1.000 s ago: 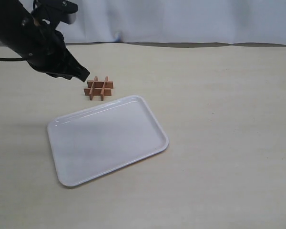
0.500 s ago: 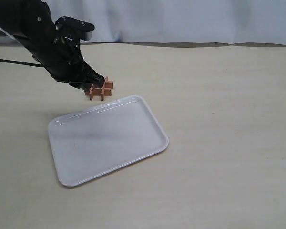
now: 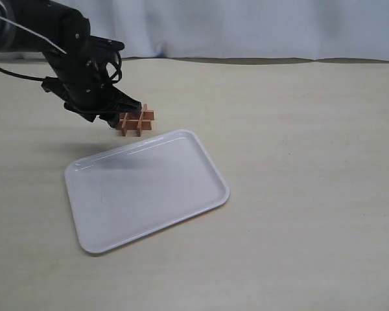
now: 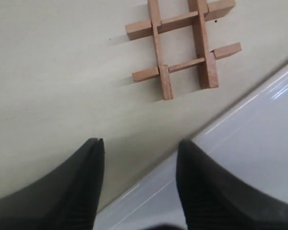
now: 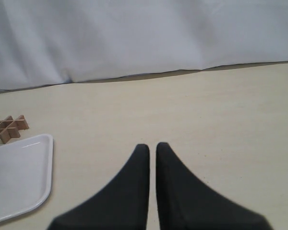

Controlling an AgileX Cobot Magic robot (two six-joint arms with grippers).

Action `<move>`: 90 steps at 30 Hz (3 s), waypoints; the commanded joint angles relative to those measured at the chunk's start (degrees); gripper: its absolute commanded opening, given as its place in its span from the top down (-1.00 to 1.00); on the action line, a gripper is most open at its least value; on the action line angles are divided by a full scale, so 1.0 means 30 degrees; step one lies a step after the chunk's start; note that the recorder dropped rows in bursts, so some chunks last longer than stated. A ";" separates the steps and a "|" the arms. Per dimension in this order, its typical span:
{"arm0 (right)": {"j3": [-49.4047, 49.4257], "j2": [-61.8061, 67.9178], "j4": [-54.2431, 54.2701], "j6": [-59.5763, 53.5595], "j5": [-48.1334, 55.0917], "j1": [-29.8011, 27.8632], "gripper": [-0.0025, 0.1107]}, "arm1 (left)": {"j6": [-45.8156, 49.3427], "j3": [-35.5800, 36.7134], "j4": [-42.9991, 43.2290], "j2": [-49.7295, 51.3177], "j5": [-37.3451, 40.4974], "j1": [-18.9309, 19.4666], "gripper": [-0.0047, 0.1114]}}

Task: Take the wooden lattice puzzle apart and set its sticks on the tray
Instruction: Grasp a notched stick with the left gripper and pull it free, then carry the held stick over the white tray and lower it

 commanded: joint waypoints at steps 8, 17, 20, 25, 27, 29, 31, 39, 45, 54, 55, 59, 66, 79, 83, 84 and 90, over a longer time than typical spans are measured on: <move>0.0066 -0.0071 -0.0016 0.0002 -0.0191 0.0015 0.87 | -0.0224 -0.2173 -0.1434 0.1938 0.0976 0.0071 0.13; 0.0066 -0.0071 -0.0016 0.0002 -0.0191 0.0015 0.87 | -0.0224 -0.2173 -0.2197 0.2747 -0.0124 0.0150 0.13; 0.0066 -0.0071 -0.0016 0.0002 -0.0191 0.0015 0.87 | -0.0224 -0.2173 -0.2197 0.3028 -0.0666 0.0238 0.13; 0.0066 -0.0071 -0.0016 0.0002 -0.0191 0.0015 0.87 | -0.0274 -0.2140 -0.2197 0.3204 -0.1212 0.0238 0.14; 0.0066 -0.0071 -0.0016 0.0002 -0.0191 0.0015 0.87 | -0.0274 -0.2140 -0.2350 0.3425 -0.1289 0.0238 0.14; 0.0066 -0.0071 -0.0016 0.0002 -0.0191 0.0015 0.87 | -0.0274 -0.2140 -0.2350 0.3569 -0.1486 0.0238 0.14; 0.0066 -0.0071 -0.0016 0.0002 -0.0191 0.0015 0.87 | -0.0274 -0.2140 -0.2350 0.3569 -0.1511 0.0238 0.27; 0.0066 -0.0071 -0.0016 0.0002 -0.0191 0.0015 0.87 | -0.0274 -0.2140 -0.2350 0.3569 -0.1555 0.0238 0.92; 0.0066 -0.0071 -0.0016 0.0002 -0.0191 0.0015 0.87 | -0.0274 -0.2140 -0.2271 0.3569 -0.1455 0.0238 0.92; 0.0066 -0.0071 -0.0016 0.0002 -0.0191 0.0015 0.87 | -0.0274 -0.2140 -0.2163 0.3321 -0.1283 0.0238 0.92; 0.0066 -0.0071 -0.0016 0.0002 -0.0191 0.0015 0.87 | -0.0274 -0.2140 -0.2163 0.3265 -0.1283 0.0238 0.92; 0.0066 -0.0071 -0.0016 0.0002 -0.0191 0.0015 0.87 | -0.0274 -0.2140 -0.2163 0.2850 -0.1219 0.0238 0.92; 0.0066 -0.0071 -0.0016 0.0002 -0.0191 0.0015 0.87 | -0.0274 -0.2140 -0.2163 0.2151 -0.0700 0.0238 0.92; 0.0066 -0.0071 -0.0016 0.0002 -0.0191 0.0015 0.87 | 0.1923 -0.2140 -0.2228 0.0646 0.0580 0.0161 0.92; 0.0066 -0.0071 -0.0016 0.0002 -0.0191 0.0015 0.87 | 0.4898 -0.2140 -0.3598 0.0113 0.1883 0.0161 0.92; 0.0066 -0.0071 -0.0016 0.0002 -0.0191 0.0015 0.87 | 0.5760 -0.2140 -0.4031 0.0061 0.2219 0.0161 0.92; 0.0066 -0.0071 -0.0016 0.0002 -0.0191 0.0015 0.87 | 1.1313 -0.2140 -0.8439 -0.0287 0.3525 0.0161 0.92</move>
